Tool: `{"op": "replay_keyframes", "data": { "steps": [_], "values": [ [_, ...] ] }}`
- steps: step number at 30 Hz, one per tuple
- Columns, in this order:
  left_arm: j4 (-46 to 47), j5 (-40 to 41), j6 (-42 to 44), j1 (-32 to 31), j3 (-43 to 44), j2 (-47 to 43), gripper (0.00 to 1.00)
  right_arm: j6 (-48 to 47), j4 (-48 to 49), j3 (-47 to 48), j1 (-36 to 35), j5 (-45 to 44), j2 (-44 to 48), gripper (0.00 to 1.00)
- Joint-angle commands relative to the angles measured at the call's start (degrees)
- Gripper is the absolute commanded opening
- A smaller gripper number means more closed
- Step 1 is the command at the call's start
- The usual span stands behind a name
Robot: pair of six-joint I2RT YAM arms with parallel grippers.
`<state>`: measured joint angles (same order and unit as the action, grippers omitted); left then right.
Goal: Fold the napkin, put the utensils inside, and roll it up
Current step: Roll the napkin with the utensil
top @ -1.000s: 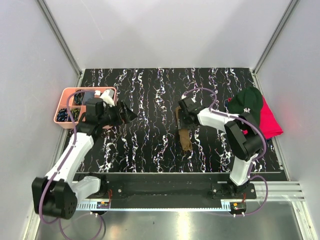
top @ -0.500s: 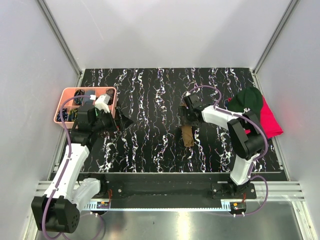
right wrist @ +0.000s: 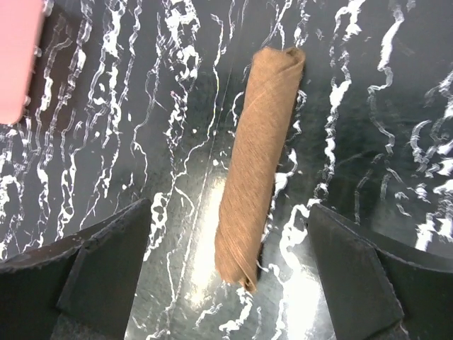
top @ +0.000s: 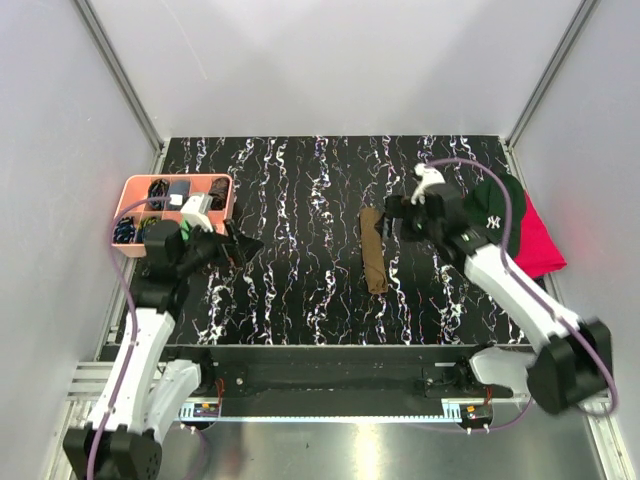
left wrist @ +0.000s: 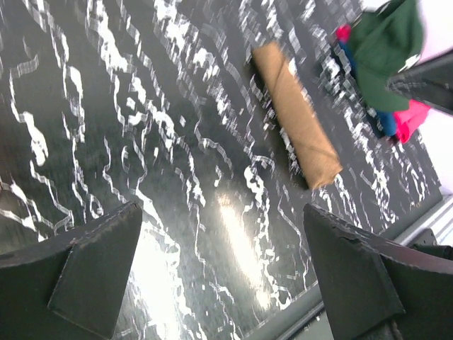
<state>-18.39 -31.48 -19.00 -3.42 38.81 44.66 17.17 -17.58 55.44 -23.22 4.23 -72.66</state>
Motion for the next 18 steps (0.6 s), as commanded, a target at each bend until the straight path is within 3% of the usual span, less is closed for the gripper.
{"op": "replay_keyframes", "data": {
  "steps": [1, 9, 18],
  "values": [
    [7.9, -0.3, 0.6, 0.3, -1.3, -7.6, 0.99, -2.9, 5.0, -7.9, 1.2, 0.8, 11.2, 1.0],
    [7.5, 5.3, 0.5, 0.3, -1.9, -10.7, 0.99, -3.9, 8.2, -16.7, 1.3, -5.8, 24.5, 1.0],
    [8.1, 4.4, 0.5, 0.3, -2.2, -10.9, 0.99, -2.8, 8.4, -19.5, 1.3, -5.1, 25.6, 1.0]
  ]
}}
